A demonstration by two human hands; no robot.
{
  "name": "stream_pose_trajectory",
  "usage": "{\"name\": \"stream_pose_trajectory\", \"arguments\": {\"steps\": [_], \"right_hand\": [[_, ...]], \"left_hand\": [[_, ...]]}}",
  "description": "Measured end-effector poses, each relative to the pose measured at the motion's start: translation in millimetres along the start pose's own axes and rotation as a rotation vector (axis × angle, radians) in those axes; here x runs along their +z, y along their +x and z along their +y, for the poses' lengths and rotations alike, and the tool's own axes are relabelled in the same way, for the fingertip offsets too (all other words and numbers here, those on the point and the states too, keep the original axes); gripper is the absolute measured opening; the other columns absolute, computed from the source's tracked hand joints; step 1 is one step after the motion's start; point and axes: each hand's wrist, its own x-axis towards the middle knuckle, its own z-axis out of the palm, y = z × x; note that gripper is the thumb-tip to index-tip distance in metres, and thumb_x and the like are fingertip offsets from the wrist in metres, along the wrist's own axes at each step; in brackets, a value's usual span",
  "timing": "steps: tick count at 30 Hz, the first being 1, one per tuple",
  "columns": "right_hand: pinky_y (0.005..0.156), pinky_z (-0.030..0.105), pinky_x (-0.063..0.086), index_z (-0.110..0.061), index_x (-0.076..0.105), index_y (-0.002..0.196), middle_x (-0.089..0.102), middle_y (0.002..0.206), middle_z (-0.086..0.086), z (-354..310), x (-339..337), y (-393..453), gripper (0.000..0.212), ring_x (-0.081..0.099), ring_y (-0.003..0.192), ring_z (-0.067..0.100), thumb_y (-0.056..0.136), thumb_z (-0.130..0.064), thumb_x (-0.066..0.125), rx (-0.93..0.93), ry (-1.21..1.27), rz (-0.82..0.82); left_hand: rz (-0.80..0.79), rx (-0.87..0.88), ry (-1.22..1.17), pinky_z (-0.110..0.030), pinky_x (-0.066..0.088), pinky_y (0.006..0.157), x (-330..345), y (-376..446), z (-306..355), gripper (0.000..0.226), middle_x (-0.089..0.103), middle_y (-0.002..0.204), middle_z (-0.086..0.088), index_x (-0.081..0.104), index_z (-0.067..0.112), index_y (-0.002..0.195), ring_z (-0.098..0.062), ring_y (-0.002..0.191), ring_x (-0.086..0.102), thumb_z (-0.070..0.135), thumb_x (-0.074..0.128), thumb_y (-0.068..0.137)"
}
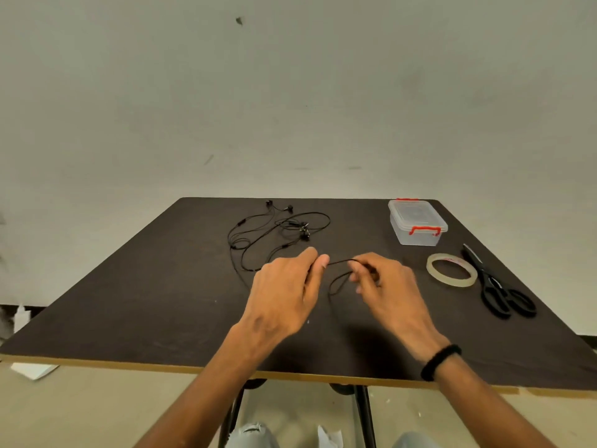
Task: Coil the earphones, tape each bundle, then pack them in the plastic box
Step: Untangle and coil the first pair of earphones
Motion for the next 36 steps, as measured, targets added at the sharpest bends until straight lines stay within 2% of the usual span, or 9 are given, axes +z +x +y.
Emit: {"name": "stream_pose_trajectory", "arguments": {"steps": [5,8,13,17,19,21,24,30,36], "right_hand": [[0.085,0.050,0.061,-0.010,0.076,0.107,0.077,0.082,0.006,30,-21,18,0.020,0.076,0.080,0.027,0.107,-0.017,0.057,0.297,-0.101,0.073],[0.092,0.052,0.060,-0.015,0.064,0.139,0.077,0.097,0.010,14,-15,7,0.034,0.075,0.090,0.030,0.107,-0.014,0.051,0.312,-0.113,-0.033],[0.064,0.016,0.054,-0.032,0.000,0.167,0.077,0.068,-0.012,-47,12,-11,0.096,0.072,0.062,0.000,0.101,-0.034,0.069,0.189,0.043,-0.153],[0.044,0.012,0.050,-0.047,-0.032,0.156,0.076,0.068,-0.017,-76,6,10,0.121,0.072,0.049,0.007,0.099,-0.030,0.073,0.228,0.287,-0.033],[0.046,0.013,0.052,-0.052,-0.026,0.157,0.078,0.073,-0.016,-82,4,24,0.114,0.073,0.050,0.011,0.102,-0.024,0.069,0.181,0.342,0.008],[0.051,0.014,0.055,-0.036,0.015,0.166,0.080,0.075,-0.007,-87,4,41,0.080,0.075,0.054,0.011,0.105,-0.019,0.064,0.132,0.364,-0.038],[0.060,0.021,0.062,-0.011,0.071,0.123,0.080,0.079,-0.001,-94,2,70,0.022,0.077,0.061,0.010,0.109,-0.018,0.056,0.115,0.354,-0.061],[0.053,0.022,0.057,-0.014,0.067,0.100,0.076,0.072,0.001,-102,-14,115,0.017,0.073,0.054,0.010,0.109,-0.021,0.055,0.096,0.338,0.068],[0.053,0.026,0.058,-0.005,0.068,0.116,0.079,0.077,0.014,-116,-33,141,0.019,0.072,0.056,0.021,0.108,-0.020,0.060,0.156,0.728,-0.213]], "left_hand": [[-0.094,-0.035,0.061,-0.025,0.046,0.053,-16,-19,-35,0.037,0.050,0.060,0.010,0.045,0.031,0.082,-0.011,0.051,0.051,0.053,0.033,0.109],[-0.090,-0.069,0.103,-0.019,0.037,0.053,-19,-21,-39,0.034,0.050,0.062,0.014,0.047,0.035,0.085,-0.006,0.052,0.050,0.058,0.032,0.106],[-0.023,-0.084,0.148,-0.036,0.053,0.059,-15,1,-23,0.035,0.053,0.065,0.012,0.045,0.031,0.085,-0.011,0.056,0.055,0.055,0.034,0.108],[-0.034,-0.066,0.137,-0.040,0.051,0.062,-26,34,-20,0.036,0.055,0.069,0.011,0.052,0.026,0.090,-0.025,0.068,0.065,0.054,0.037,0.107],[-0.035,-0.046,0.133,-0.037,0.047,0.061,-35,56,-25,0.037,0.055,0.069,0.011,0.058,0.024,0.095,-0.027,0.070,0.066,0.053,0.039,0.107],[-0.045,-0.011,0.068,-0.038,0.050,0.062,-44,79,-31,0.038,0.060,0.068,0.010,0.062,0.021,0.096,-0.023,0.065,0.063,0.050,0.040,0.108],[-0.073,0.060,-0.013,-0.036,0.048,0.063,-58,110,-34,0.036,0.061,0.066,0.009,0.062,0.020,0.091,-0.016,0.060,0.056,0.045,0.044,0.109],[-0.096,0.064,-0.064,-0.030,0.031,0.060,-89,158,-50,0.041,0.051,0.058,0.012,0.065,0.016,0.084,-0.007,0.054,0.047,0.040,0.045,0.110],[-0.111,0.119,-0.089,-0.029,0.037,0.059,-99,177,-53,0.038,0.054,0.060,0.011,0.067,0.015,0.086,-0.008,0.055,0.050,0.037,0.047,0.110]]}}
